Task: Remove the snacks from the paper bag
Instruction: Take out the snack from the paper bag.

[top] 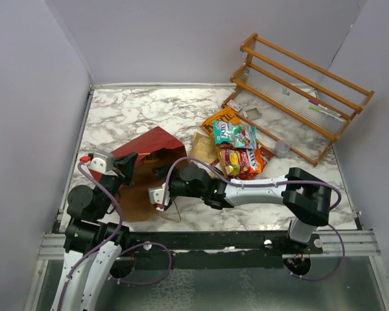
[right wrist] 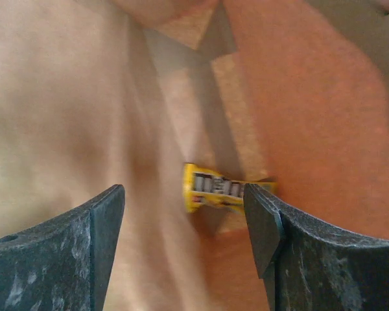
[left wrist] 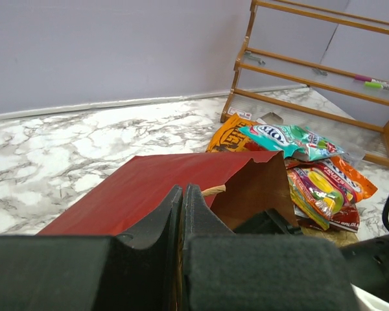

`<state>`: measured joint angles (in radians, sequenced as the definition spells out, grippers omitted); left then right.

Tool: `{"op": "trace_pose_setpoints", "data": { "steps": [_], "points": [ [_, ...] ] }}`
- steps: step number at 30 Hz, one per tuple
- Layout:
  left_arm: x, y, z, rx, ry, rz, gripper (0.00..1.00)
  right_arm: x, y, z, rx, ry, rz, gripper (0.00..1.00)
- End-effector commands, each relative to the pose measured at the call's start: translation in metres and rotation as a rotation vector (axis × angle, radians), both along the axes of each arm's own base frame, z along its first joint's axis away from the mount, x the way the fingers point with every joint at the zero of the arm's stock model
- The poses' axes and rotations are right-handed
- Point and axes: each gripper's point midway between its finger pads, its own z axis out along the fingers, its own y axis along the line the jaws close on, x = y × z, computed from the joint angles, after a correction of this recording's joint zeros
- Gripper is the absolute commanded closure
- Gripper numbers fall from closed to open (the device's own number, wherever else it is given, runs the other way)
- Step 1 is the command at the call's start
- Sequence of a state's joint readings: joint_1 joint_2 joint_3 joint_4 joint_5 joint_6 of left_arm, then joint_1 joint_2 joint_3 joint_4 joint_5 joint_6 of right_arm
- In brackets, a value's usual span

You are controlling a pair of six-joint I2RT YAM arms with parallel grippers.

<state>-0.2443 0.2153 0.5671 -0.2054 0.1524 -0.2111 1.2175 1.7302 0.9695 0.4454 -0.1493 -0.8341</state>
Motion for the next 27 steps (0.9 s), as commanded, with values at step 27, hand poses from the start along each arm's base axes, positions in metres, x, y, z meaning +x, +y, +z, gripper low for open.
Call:
{"op": "trace_pose_setpoints", "data": {
  "steps": [27],
  "points": [
    [-0.021,-0.012,0.04,-0.066,-0.14,-0.09,0.98,0.125,0.024,-0.048,-0.623,-0.82,-0.051,0.28]
  ]
}}
